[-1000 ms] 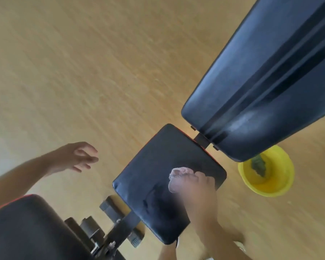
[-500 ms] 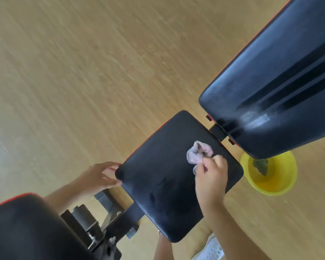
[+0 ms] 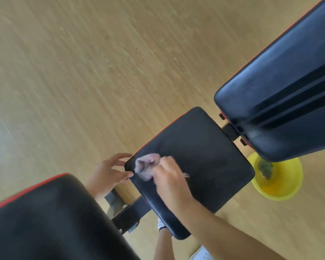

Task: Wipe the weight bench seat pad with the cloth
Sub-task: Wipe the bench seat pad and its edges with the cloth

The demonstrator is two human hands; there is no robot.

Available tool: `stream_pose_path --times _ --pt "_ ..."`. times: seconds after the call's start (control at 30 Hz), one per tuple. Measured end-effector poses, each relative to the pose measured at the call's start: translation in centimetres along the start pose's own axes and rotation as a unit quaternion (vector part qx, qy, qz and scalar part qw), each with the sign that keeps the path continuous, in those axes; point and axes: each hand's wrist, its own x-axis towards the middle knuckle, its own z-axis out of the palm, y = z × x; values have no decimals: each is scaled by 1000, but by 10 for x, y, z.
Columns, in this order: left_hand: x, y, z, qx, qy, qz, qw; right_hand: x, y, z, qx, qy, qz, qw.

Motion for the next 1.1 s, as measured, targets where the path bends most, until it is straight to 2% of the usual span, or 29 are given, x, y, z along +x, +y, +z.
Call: stream_pose_path --times 0.07,0.1,0.13,0.17,0.2,0.23,0.27,0.3,0.33,0.4,0.5,0.53,0.57,0.63,0.67,0.7,0.73,0.77,0.8,0.87,0.9,0.93,0.97,1.0,1.03,1.07,1.1 --pt "-2 0 -1 29 15 11 999 -6 -14 9 -1 -117 -217 969" --pt "-3 1 0 32 25 11 999 11 -3 5 -21 -141 -260 955" --pt "-2 1 1 34 35 10 999 32 11 0 -34 -132 -222 965" --pt "-3 2 2 34 43 6 998 54 20 -11 -24 -103 -111 988" --pt "-4 2 2 32 44 2 998 72 31 -14 -29 -28 12 999" --pt "-5 4 3 32 42 0 999 83 31 -17 -23 38 115 992" --pt "-5 5 3 36 38 2 999 84 24 -10 -22 59 162 985" --pt "-6 7 2 51 36 6 998 78 8 -1 -1 26 176 984" --pt "-4 7 1 78 35 14 996 63 -12 13 40 -37 146 988" --pt "-3 5 -3 134 35 26 990 19 -40 26 84 -160 -1 984" --pt "-4 4 -7 162 14 42 986 11 -1 -8 25 -206 -192 959" --pt "-5 6 -8 180 6 54 982 29 24 -25 -5 -200 -202 959" --pt "-5 7 -9 196 -1 57 979 50 44 -47 -17 -180 -145 973" --pt "-5 12 -10 190 1 39 981 73 90 -78 -61 -24 69 995" --pt "-6 15 -10 186 11 23 982 71 103 -82 -76 70 164 981" --pt "-5 19 -9 185 20 13 982 53 102 -79 -90 118 208 967" --pt "-3 23 -8 187 28 8 982 22 90 -66 -71 106 222 967" --pt "-1 26 -6 188 36 4 982 -15 68 -52 -57 52 203 976" --pt "-1 29 -5 185 47 0 982 -54 43 -38 -15 -41 144 989" --pt "-3 31 -4 190 57 -2 980 -108 30 -25 -8 -216 0 976" --pt "-4 33 -4 198 55 4 979 -103 44 -29 -45 -231 -53 970" --pt "-5 35 -3 205 53 9 977 -84 66 -41 -78 -238 -39 967" --pt "-5 35 -3 205 53 15 977 -62 92 -57 -104 -241 13 965" --pt "-6 36 -2 203 52 16 978 -40 118 -75 -136 -175 52 974" --pt "-7 36 -2 200 54 16 978 -25 140 -90 -146 -44 91 984" --pt "-9 35 -1 200 59 17 978 -19 147 -97 -127 72 146 978" --pt "-10 34 0 205 64 20 976 -22 137 -92 -86 114 219 965"
